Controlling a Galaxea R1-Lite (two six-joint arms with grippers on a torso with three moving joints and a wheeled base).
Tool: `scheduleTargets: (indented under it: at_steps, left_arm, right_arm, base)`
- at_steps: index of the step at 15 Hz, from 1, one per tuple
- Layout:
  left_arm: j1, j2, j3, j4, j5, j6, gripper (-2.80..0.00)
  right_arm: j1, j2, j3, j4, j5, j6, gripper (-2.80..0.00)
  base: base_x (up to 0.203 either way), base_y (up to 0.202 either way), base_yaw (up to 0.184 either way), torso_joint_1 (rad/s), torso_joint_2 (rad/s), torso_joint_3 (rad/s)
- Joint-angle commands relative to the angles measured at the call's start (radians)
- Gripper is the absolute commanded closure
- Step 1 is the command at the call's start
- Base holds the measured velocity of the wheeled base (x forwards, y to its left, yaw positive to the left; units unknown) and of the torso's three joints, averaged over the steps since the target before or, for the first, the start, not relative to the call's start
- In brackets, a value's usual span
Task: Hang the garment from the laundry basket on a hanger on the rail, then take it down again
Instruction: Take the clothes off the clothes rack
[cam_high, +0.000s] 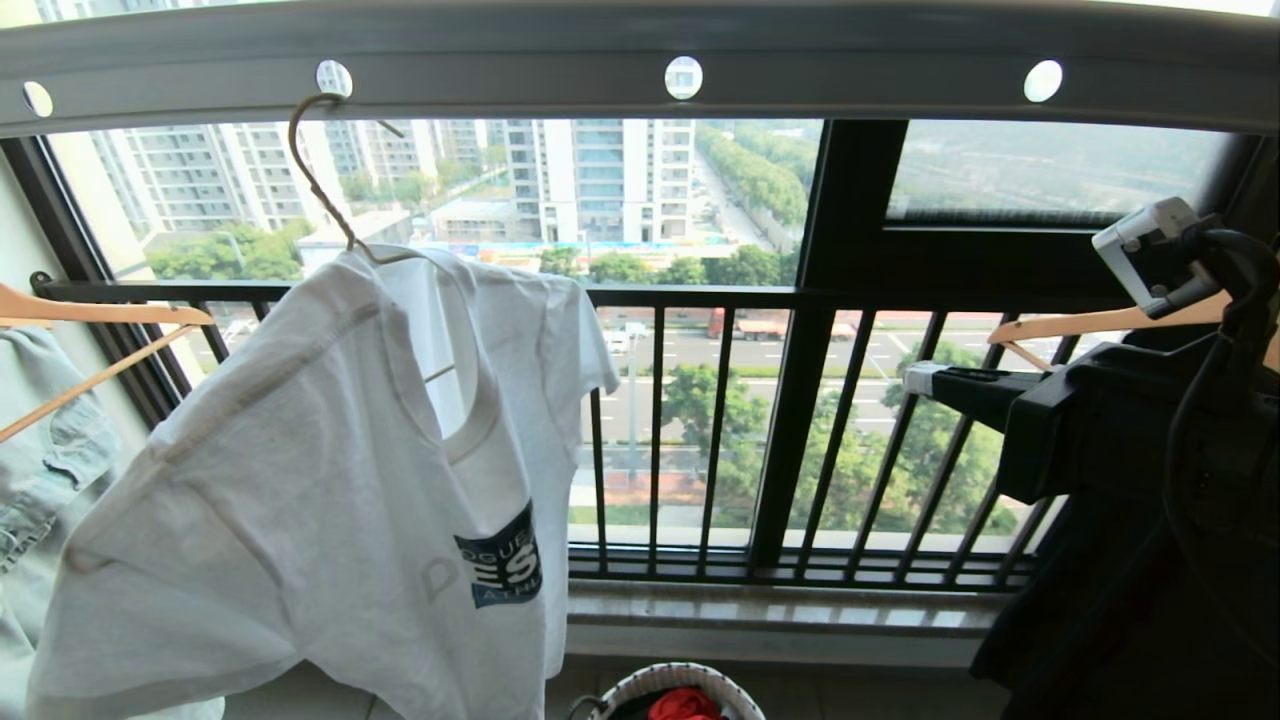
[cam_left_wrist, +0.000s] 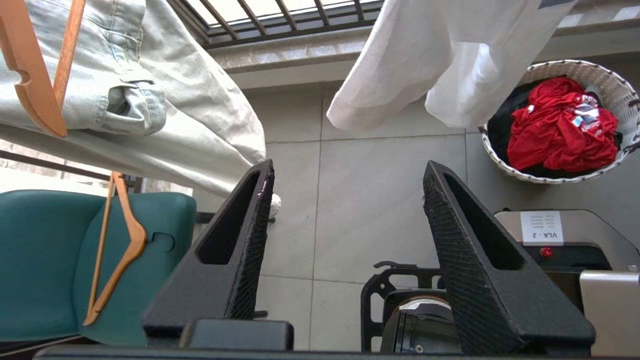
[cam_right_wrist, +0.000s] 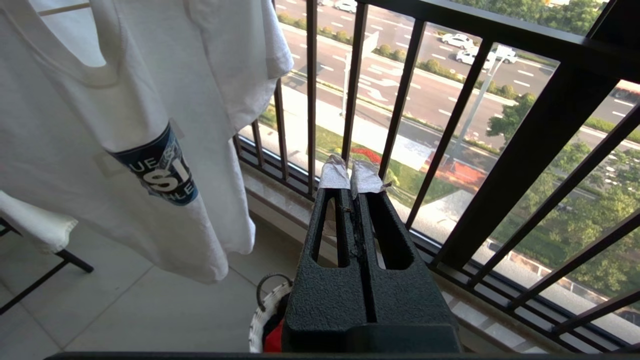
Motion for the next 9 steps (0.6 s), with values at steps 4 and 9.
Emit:
scheduleTargets:
  at_steps: [4,9]
  left_arm:
    - [-0.002,0.119,0.102,-0.225,-0.009,0.102,-2.80]
    - [-0.002,0.198,0.100,-0.254,-0.017,0.143,-2.80]
  right_arm:
    - [0.000,-0.003,0.000,-0.003,0.001,-0.002,0.00]
    - [-0.001,-0.009,0.000,-0.005,0.002,-0.002,0.00]
  base:
    - [0.000,0.000,0.000,0.000,0.00,0.000]
    - [0.000,0.000,0.000,0.000,0.00,0.000]
